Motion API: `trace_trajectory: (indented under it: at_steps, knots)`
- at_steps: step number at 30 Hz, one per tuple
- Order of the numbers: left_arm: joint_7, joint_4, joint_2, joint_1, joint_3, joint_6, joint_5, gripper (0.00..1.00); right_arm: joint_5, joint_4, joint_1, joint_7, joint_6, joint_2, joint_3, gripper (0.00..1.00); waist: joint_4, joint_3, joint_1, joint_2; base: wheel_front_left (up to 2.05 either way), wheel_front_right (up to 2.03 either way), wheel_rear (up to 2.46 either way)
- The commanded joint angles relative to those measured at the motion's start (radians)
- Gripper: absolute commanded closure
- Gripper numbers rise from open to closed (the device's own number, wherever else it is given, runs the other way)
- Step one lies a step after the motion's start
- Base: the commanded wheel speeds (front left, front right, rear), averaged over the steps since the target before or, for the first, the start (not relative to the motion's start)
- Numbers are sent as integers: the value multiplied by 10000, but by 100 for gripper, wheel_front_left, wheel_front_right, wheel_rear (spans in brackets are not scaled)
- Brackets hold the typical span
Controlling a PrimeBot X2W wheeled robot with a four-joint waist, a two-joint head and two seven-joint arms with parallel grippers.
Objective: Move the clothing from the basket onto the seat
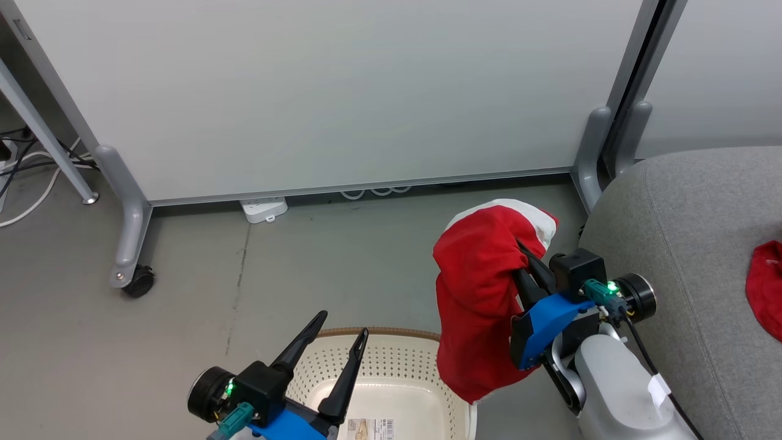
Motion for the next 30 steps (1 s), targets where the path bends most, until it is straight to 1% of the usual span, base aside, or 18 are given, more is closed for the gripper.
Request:
trace_trajectory:
  at_steps: [1, 13, 21, 30]
  knots:
    - [-29, -33, -47, 164, 187, -73, 129, 0, -68, -85, 125, 28, -11, -3, -19, 100, 12, -7, 0, 0, 0, 0, 0]
    - [-29, 11, -488, 590, 882, -420, 703, 0, 16, -180, 241, 86, -11, -3, -14, 100, -86, -65, 0, 0, 0, 0, 0]
    - [-29, 64, -627, 559, 1140, -592, 949, 0, 86, -247, 156, 110, -11, -3, 60, 100, -633, 51, 0, 0, 0, 0, 0]
    - [-29, 64, -714, 376, 1212, -647, 1132, 0, 172, -325, 129, 110, -11, -1, 129, 100, -1893, 147, 0, 0, 0, 0, 0]
